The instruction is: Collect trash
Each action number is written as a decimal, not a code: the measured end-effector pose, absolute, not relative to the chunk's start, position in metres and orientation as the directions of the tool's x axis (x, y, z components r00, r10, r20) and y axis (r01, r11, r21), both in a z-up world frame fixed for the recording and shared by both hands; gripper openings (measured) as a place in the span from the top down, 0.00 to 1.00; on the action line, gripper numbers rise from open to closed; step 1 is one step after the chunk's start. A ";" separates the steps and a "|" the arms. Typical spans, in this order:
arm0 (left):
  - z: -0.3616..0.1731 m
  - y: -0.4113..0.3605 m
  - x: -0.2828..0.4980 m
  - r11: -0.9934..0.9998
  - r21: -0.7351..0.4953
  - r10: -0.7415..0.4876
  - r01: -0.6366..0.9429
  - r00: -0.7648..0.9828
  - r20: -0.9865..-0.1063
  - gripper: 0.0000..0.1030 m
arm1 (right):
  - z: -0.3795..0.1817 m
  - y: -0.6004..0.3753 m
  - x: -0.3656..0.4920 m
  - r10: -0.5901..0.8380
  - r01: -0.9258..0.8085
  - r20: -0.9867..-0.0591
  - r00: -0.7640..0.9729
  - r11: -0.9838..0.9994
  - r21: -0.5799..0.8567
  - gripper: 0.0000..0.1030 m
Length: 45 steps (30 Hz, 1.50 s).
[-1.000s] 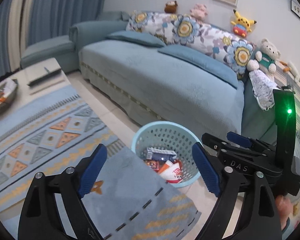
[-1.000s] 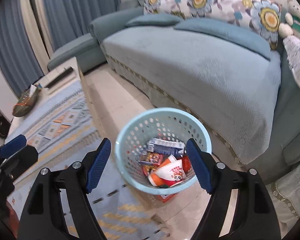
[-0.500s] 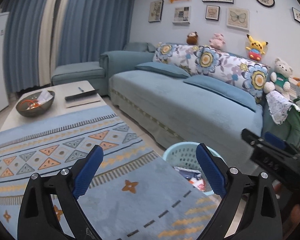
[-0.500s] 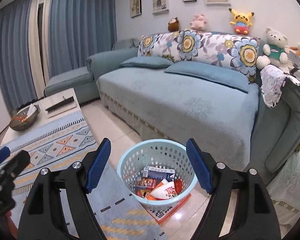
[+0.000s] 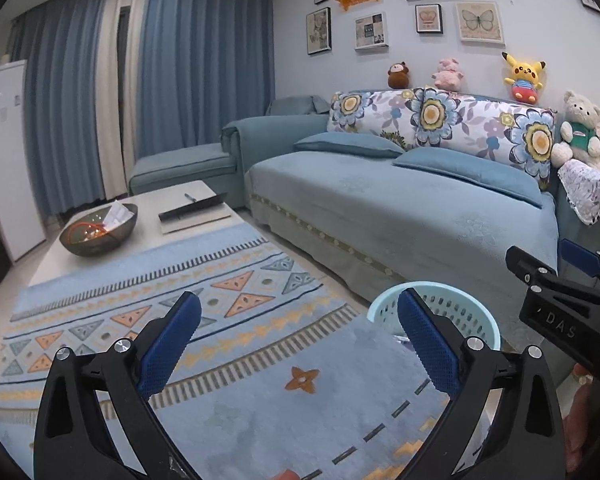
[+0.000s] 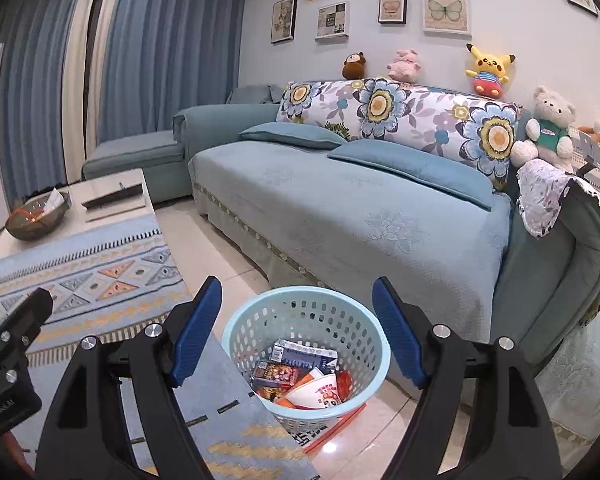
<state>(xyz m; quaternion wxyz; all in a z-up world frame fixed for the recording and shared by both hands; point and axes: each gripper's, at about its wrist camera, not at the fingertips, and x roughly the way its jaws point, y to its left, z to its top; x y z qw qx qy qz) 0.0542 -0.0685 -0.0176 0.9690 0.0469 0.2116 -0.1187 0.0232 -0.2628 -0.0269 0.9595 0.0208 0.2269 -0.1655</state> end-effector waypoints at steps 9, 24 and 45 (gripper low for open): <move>-0.017 -0.067 0.054 0.968 0.035 -0.210 0.247 0.882 -0.421 0.07 | -0.028 -0.262 0.023 -0.329 0.344 -0.435 0.838 0.938 -0.047 0.29; -0.019 -0.056 0.061 0.972 -0.015 -0.216 0.232 0.876 -0.432 0.07 | -0.028 -0.259 0.022 -0.340 0.347 -0.423 0.840 0.936 -0.063 0.29; -0.019 -0.057 0.059 0.970 -0.024 -0.229 0.243 0.871 -0.434 0.07 | -0.029 -0.259 0.023 -0.335 0.342 -0.425 0.841 0.938 -0.064 0.29</move>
